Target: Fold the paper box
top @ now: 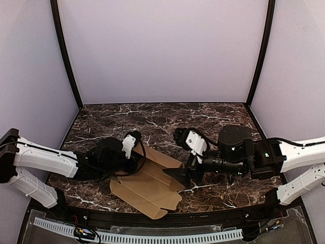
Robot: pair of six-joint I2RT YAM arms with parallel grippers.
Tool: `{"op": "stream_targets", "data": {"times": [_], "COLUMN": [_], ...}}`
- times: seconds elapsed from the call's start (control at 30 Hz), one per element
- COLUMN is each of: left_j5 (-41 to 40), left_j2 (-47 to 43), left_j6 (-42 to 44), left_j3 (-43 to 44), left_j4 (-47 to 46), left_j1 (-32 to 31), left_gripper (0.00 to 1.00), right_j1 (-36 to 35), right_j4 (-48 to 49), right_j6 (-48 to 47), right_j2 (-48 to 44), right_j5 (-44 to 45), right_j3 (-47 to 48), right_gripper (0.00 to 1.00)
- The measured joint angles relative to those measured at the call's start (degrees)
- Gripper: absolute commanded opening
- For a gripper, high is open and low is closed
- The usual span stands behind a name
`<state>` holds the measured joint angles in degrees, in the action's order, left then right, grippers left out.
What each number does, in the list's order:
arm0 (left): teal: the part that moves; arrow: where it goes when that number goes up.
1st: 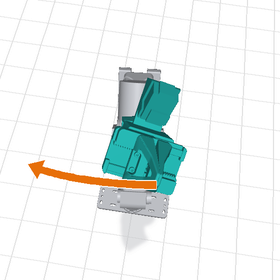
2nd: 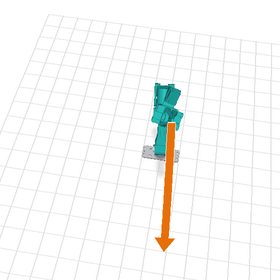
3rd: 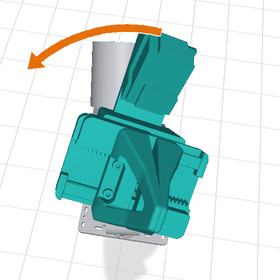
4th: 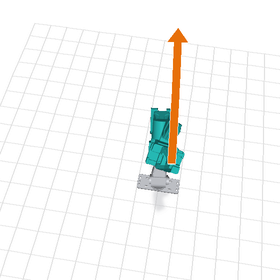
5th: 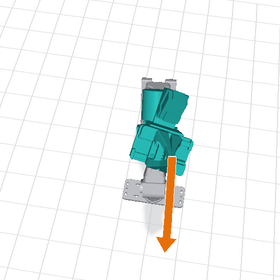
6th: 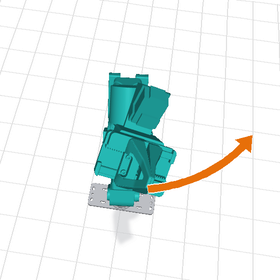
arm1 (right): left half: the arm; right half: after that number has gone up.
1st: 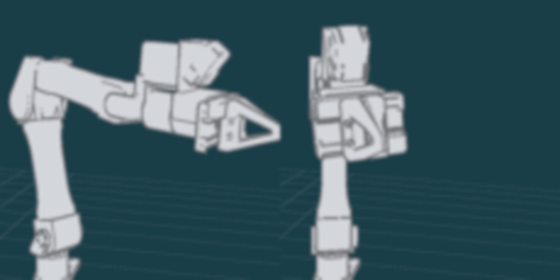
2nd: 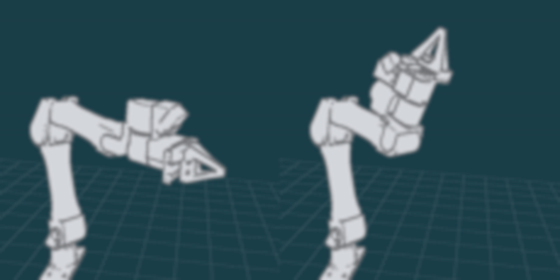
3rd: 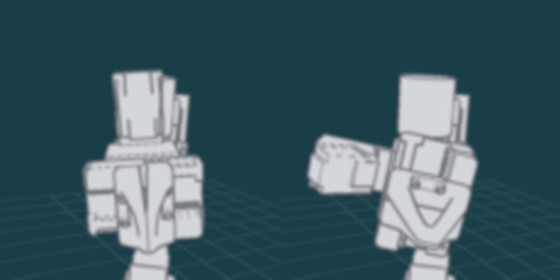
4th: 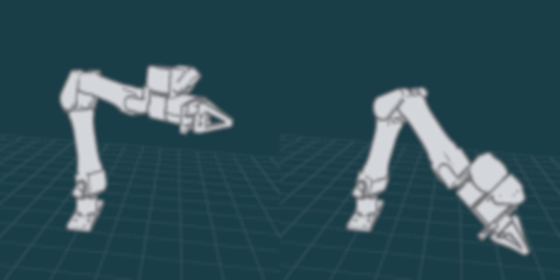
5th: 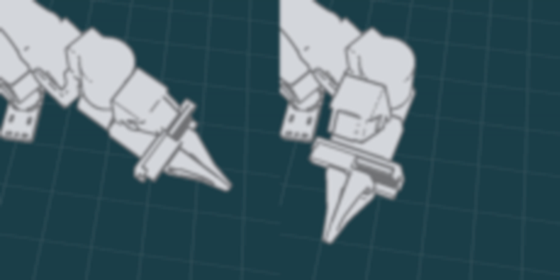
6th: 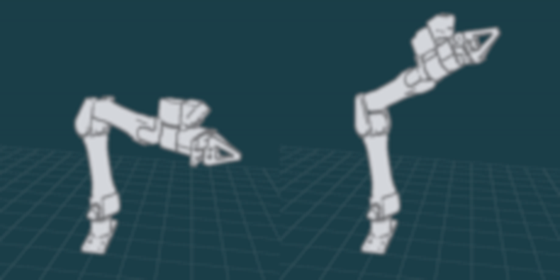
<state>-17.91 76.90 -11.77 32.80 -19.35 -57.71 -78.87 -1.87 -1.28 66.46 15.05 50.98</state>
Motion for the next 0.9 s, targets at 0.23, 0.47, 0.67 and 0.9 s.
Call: {"op": "stream_targets", "data": {"times": [0.23, 0.47, 0.67, 0.9], "left_j5": [8.9, 14.1, 15.9, 17.4], "left_j2": [8.4, 11.7, 14.3, 18.5], "left_j6": [5.2, 7.3, 8.5, 8.7], "left_j3": [1.3, 1.6, 1.3, 1.0], "left_j4": [-5.1, -10.7, -16.4, -21.7], "left_j1": [0.0, 0.0, 0.0, 0.0], "left_gripper": [0.01, 0.01, 0.01, 0.02], "right_j1": [2.8, 6.8, 9.3, 11.7], "right_j4": [-0.7, 2.2, 7.2, 11.1], "right_j6": [-0.2, 1.2, 4.2, 7.9], "right_j2": [0.0, 0.8, 6.3, 14.9], "right_j5": [-3.4, -6.6, -7.4, -5.4], "right_j3": [-1.1, -4.9, -5.4, -4.7], "right_gripper": [0.71, 0.30, 0.00, 0.00]}}
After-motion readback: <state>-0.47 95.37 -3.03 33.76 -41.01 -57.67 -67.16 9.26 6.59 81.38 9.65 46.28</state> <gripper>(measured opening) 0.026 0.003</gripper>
